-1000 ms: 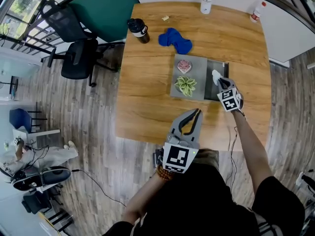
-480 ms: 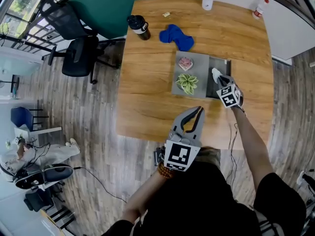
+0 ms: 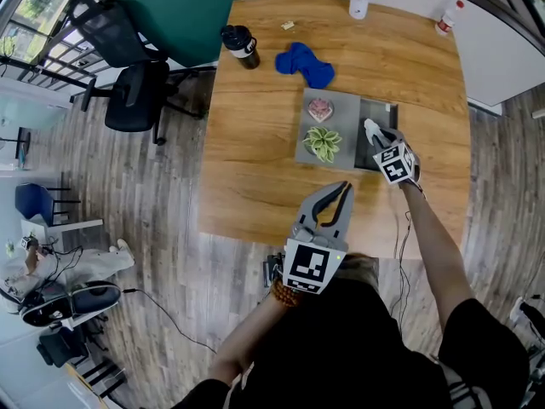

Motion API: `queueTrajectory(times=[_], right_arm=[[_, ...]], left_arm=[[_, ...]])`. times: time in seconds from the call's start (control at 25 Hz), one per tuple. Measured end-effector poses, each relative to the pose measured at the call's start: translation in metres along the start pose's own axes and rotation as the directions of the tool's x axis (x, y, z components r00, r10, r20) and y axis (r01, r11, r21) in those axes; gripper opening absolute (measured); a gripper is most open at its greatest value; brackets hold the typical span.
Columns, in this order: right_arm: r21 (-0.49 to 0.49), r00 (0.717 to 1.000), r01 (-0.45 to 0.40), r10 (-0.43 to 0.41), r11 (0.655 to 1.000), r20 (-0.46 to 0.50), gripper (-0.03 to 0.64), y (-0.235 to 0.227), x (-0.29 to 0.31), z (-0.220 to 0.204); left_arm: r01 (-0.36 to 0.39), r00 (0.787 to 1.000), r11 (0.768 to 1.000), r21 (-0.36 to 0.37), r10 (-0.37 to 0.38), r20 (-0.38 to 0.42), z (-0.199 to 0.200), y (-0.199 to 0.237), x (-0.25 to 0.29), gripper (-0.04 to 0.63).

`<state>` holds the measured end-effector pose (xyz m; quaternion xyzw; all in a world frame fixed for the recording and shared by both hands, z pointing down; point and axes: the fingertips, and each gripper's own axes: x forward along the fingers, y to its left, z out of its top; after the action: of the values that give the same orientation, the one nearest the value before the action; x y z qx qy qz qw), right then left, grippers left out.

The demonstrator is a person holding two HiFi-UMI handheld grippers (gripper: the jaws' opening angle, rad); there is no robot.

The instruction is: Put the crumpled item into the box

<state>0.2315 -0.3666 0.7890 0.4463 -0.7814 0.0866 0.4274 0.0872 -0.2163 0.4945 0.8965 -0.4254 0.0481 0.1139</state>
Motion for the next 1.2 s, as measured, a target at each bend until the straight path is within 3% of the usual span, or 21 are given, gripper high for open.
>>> queueTrajectory(times=[0.4,0.64,1.2], right_arm=[[-0.007,0.996,0.007,-0.006,1.000,0.090,0.137,-0.016,-0.028,0.033],[-0.008,0.990,0.031,-0.029,0.999,0.140,0.138,-0.029,-0.046,0.063],[-0.064,0.932,0.162,-0.132,0.985,0.337,0.137,-0.051,-0.135,0.149]], left_arm=[[0.014,1.000,1.000,-0.006,-0.014,0.025,0.003,-0.009,0.000,0.034],[0.000,0.997,1.000,-0.001,0.000,0.082,0.022,-0.006,-0.005,0.034],[-0.006,0.979,1.000,0.016,0.002,0.202,0.060,-0.012,-0.012,0.032]])
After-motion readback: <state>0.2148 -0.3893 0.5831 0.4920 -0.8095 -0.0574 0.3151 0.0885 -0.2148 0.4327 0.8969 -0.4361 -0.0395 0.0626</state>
